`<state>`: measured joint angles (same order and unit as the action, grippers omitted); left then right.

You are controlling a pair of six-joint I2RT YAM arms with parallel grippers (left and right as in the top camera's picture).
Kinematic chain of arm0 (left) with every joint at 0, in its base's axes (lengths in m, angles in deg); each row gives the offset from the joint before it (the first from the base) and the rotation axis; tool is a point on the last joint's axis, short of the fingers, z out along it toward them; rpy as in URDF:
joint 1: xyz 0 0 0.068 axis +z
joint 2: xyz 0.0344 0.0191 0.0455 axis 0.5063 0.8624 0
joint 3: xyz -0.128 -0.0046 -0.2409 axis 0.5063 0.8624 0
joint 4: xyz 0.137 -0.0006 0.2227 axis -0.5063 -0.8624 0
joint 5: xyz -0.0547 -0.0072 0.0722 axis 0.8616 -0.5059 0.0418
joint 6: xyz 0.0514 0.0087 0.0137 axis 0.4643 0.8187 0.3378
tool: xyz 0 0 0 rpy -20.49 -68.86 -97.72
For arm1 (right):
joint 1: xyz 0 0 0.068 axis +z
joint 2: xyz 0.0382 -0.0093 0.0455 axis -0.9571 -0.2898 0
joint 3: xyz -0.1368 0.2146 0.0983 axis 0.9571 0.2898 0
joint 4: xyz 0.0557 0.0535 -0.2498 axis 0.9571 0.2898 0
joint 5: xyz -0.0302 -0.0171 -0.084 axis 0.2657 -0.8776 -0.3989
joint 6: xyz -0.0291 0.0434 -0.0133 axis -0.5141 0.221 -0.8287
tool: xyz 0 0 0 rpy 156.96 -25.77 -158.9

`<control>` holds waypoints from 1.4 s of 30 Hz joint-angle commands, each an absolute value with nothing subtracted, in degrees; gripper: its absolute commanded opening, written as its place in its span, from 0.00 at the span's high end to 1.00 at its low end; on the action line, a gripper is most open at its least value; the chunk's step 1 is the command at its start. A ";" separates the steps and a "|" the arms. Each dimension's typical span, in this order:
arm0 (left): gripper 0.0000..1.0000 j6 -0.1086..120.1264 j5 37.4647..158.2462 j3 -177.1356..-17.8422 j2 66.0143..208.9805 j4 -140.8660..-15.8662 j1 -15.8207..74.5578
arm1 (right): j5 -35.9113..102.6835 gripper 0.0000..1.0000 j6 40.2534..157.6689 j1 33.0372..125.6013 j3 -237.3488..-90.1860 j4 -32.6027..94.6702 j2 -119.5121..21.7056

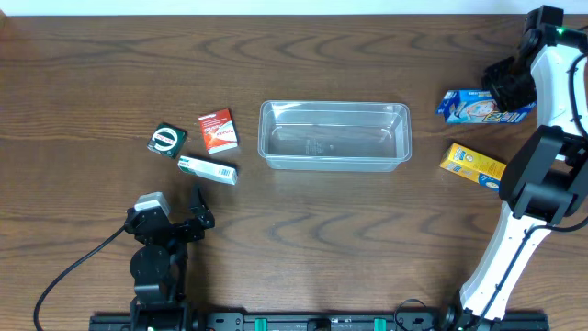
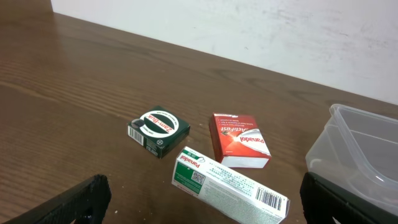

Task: Pack container
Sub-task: 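Lift the blue box with the right gripper toward the container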

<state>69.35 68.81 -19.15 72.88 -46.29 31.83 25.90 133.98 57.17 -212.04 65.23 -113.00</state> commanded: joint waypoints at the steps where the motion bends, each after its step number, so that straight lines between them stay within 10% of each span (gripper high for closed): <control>1: 0.02 70.29 68.57 -17.84 72.57 -48.24 32.07 | 26.47 0.63 129.91 56.95 -211.75 65.08 -113.26; 12: 0.02 70.29 68.57 -17.84 72.57 -48.24 32.07 | 30.34 0.77 115.97 56.93 -212.15 65.08 -113.06; 39: 0.02 70.29 68.57 -17.84 72.57 -48.24 32.07 | 44.59 0.76 90.17 63.40 -230.59 75.74 -100.61; 42: 0.02 70.29 68.57 -17.84 72.57 -48.24 32.07 | 44.89 0.92 84.54 66.98 -230.59 76.55 -99.45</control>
